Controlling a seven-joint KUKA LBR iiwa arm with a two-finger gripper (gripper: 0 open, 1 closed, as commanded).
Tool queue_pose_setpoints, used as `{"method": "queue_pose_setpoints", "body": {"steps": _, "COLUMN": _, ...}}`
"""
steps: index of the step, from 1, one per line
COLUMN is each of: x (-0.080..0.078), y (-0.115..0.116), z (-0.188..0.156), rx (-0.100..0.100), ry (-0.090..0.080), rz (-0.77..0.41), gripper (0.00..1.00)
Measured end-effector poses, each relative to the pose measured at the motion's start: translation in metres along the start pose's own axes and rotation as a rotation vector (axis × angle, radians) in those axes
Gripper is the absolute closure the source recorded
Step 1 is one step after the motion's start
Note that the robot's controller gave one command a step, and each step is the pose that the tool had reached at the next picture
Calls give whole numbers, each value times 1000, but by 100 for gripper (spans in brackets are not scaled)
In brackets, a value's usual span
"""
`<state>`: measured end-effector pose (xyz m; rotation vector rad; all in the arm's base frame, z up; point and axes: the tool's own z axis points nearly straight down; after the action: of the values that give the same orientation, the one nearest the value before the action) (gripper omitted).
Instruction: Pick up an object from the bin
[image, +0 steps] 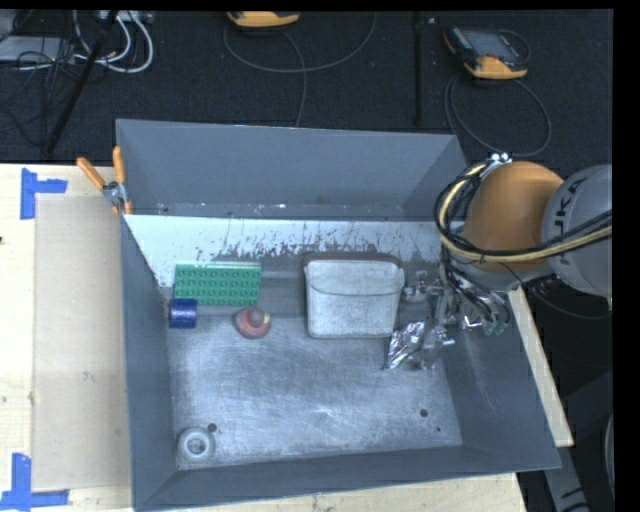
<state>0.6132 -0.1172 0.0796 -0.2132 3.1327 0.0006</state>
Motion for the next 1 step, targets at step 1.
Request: {"method": "queue_pose_setpoints", "body": {"steps": 1, "x": 0, "y": 0, "z": 0, "rx": 0, "ry": 1, "rz": 1, "gripper": 100}}
